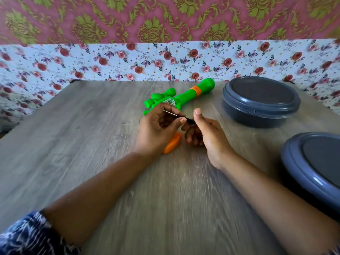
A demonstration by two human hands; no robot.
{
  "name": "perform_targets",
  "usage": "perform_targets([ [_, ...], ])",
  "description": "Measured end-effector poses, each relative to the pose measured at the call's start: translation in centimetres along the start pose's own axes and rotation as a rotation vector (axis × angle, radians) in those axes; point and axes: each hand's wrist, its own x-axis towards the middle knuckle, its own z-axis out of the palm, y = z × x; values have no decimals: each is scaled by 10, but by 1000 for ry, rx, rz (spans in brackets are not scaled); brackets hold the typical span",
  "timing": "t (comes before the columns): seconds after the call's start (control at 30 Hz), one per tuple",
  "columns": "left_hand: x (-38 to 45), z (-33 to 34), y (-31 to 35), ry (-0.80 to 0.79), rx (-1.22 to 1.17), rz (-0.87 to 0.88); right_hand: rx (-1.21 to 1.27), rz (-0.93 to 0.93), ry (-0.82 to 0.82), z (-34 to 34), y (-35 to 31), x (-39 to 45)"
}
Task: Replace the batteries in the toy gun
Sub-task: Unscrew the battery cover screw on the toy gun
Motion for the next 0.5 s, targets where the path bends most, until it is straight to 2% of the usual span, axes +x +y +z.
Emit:
perform_targets([
  [0.2, -7, -1, 4, -52, 317, 154, 69, -28, -24, -3, -2, 0],
  [0.37, -2, -2, 11, 78, 665, 151, 401, 50, 105, -15, -6, 1],
  [0.43, 0, 0, 17, 79, 876, 23, 489, 64, 146, -17, -7, 3],
  [0.5, 5, 1, 20, -8, 1119, -233, 522, 76, 164, -18, -7, 3],
])
